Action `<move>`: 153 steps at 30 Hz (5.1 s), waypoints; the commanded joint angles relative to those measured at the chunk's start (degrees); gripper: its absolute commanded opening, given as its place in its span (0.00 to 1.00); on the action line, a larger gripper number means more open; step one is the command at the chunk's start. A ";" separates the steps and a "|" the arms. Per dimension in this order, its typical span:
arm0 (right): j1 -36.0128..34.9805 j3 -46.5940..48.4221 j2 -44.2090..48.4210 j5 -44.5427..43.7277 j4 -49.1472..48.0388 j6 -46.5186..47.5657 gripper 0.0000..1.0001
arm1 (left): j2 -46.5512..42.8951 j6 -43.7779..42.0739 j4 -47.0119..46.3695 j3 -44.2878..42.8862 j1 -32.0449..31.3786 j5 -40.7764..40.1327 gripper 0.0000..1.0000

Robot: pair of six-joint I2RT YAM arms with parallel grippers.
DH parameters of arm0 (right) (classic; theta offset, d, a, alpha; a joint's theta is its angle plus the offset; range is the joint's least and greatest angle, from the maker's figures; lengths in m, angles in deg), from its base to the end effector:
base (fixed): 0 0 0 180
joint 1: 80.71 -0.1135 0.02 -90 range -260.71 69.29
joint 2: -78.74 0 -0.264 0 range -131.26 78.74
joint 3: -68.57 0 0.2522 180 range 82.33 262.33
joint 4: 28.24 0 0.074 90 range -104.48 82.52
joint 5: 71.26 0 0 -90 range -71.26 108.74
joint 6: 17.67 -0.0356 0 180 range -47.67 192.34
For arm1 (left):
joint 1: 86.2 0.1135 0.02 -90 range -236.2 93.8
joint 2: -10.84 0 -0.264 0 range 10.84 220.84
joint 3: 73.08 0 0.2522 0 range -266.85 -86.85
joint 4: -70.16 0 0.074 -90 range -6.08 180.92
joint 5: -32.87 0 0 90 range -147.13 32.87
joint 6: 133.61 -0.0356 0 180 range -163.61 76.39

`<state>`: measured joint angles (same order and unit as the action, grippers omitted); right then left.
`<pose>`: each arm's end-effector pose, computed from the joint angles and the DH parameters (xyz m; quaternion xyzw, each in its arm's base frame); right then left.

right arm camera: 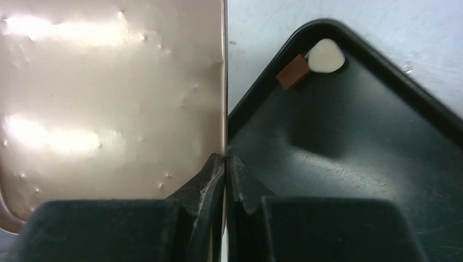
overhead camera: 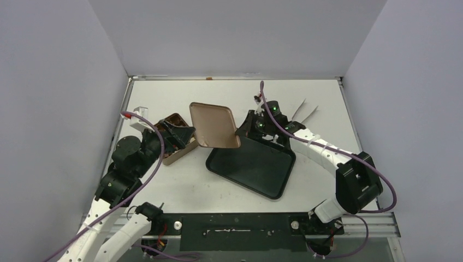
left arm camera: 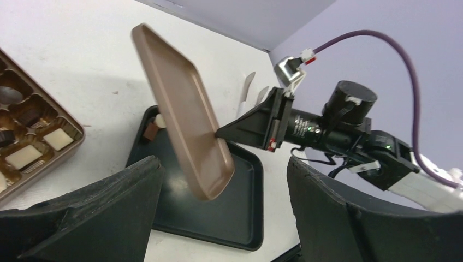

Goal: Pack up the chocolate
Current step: Pick up the box lid from the center of the board, then close the box lid on the packing box.

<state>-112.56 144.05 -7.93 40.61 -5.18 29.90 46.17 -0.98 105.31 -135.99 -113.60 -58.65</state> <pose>0.2823 0.1910 0.2679 -0.0083 0.8724 0.4108 0.2647 0.1219 -0.0621 0.3685 -0.1083 0.7444 -0.3699 0.5453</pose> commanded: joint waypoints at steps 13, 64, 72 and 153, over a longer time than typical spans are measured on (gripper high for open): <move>-2.37 -4.44 6.01 6.90 -10.40 -1.53 0.00 | -0.15 10.87 -5.35 3.03 -0.20 -4.50 0.78; -1.40 -7.69 9.26 8.02 -10.53 1.51 0.77 | 1.97 -13.63 -16.26 1.33 -0.20 -23.23 0.00; -1.43 -7.55 16.20 5.50 -4.37 3.53 0.93 | 6.05 -36.26 -21.51 -0.11 -0.20 -27.65 0.00; -0.49 -6.11 38.16 -4.14 11.58 14.13 0.99 | 29.35 -98.87 -36.49 18.23 2.83 -7.91 0.00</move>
<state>-113.35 136.77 29.05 37.99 7.33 43.23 75.87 -99.73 72.00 -115.90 -110.45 -68.59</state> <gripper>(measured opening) 0.991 0.151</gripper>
